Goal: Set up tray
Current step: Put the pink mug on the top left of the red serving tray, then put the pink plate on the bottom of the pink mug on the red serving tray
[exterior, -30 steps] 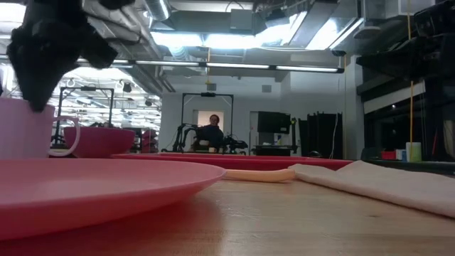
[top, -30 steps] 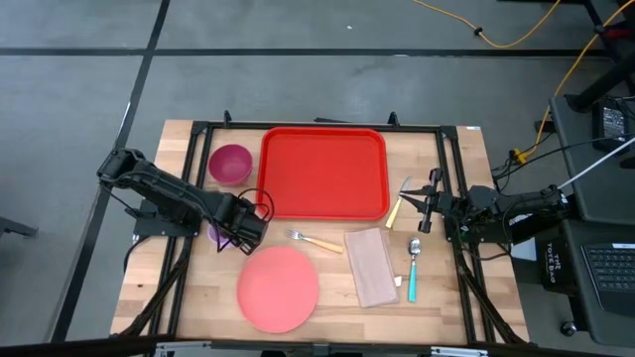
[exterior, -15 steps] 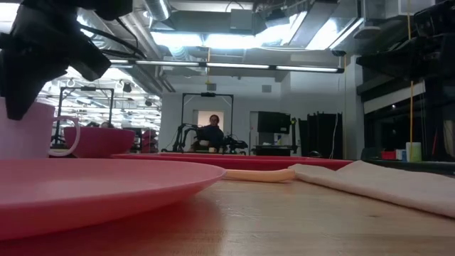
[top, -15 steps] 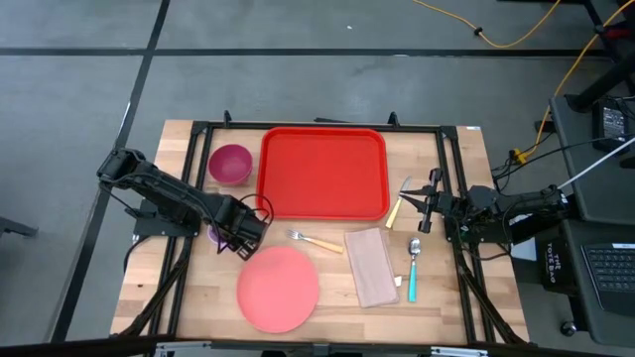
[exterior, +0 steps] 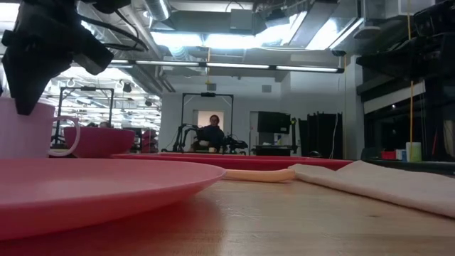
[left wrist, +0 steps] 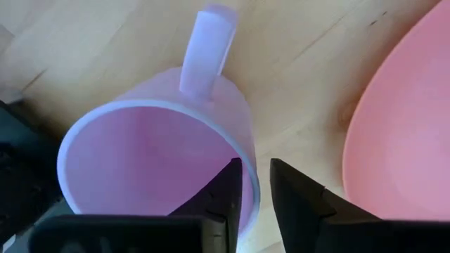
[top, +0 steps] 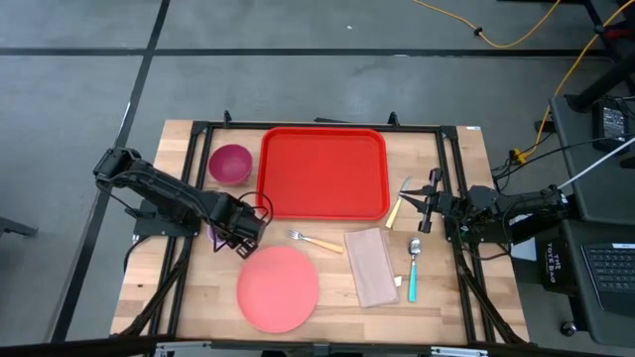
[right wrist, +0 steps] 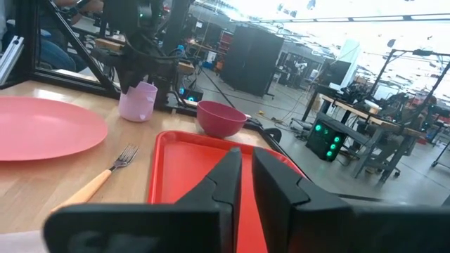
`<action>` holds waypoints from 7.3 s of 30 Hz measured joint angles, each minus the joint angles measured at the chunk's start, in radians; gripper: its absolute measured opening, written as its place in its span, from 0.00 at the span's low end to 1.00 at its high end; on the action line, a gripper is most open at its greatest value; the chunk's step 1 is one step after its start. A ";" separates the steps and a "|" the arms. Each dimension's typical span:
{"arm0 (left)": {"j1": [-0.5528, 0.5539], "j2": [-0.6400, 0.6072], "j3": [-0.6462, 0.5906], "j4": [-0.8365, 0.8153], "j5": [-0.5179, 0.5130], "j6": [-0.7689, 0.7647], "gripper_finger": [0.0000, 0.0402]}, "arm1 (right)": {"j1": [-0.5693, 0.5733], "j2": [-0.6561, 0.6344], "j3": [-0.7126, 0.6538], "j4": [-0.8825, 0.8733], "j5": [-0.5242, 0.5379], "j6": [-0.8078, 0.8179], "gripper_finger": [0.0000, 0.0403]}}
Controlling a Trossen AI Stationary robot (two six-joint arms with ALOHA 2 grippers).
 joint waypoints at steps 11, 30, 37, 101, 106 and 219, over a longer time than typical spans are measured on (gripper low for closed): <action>0.000 0.000 0.001 0.001 0.002 0.051 0.02 | 0.000 0.000 0.000 0.000 0.000 0.000 0.10; -0.009 -0.055 0.053 0.001 -0.116 0.156 0.01 | 0.000 0.000 0.000 0.000 0.000 0.000 0.10; -0.056 -0.135 0.118 -0.004 -0.284 0.212 0.01 | 0.000 0.000 0.000 0.001 0.001 0.000 0.10; 0.937 0.465 0.774 -0.010 -0.084 1.602 0.01 | 0.000 0.000 0.000 0.023 0.263 0.111 0.10; 0.971 0.501 0.774 -0.047 -0.025 1.604 0.01 | 0.000 0.000 0.000 0.023 0.262 0.110 0.10; 0.988 0.768 1.103 -0.288 -0.011 1.420 0.34 | 0.000 0.000 0.000 0.035 0.262 0.168 0.10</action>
